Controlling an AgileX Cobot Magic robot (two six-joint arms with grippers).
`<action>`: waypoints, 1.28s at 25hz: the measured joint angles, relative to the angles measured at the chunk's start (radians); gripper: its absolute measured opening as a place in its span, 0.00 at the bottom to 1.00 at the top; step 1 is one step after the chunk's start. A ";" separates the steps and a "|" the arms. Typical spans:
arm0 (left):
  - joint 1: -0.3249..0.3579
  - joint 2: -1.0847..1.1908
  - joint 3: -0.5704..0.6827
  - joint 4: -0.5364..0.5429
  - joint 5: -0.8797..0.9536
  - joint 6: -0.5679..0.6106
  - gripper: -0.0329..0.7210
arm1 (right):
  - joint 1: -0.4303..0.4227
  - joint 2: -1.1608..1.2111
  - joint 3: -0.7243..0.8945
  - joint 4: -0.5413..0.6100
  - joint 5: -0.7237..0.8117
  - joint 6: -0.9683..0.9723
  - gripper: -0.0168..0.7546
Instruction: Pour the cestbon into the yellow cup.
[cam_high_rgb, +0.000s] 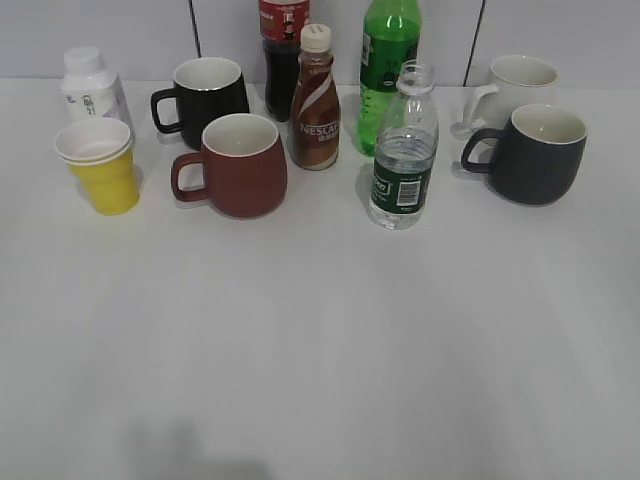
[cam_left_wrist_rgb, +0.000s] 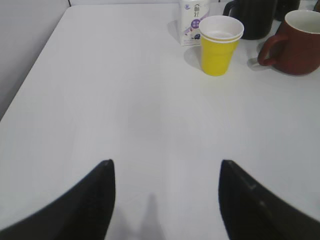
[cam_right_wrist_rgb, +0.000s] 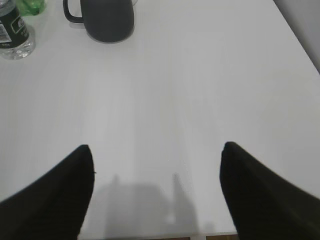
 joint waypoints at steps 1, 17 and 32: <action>0.000 0.000 0.000 0.000 0.000 0.000 0.70 | 0.000 0.000 0.000 0.000 0.000 0.000 0.78; 0.000 0.000 0.000 0.000 0.000 0.000 0.70 | 0.000 0.000 0.000 0.000 0.000 0.000 0.78; 0.000 0.000 0.000 0.000 0.000 0.000 0.70 | 0.000 0.000 0.000 0.000 0.000 0.000 0.78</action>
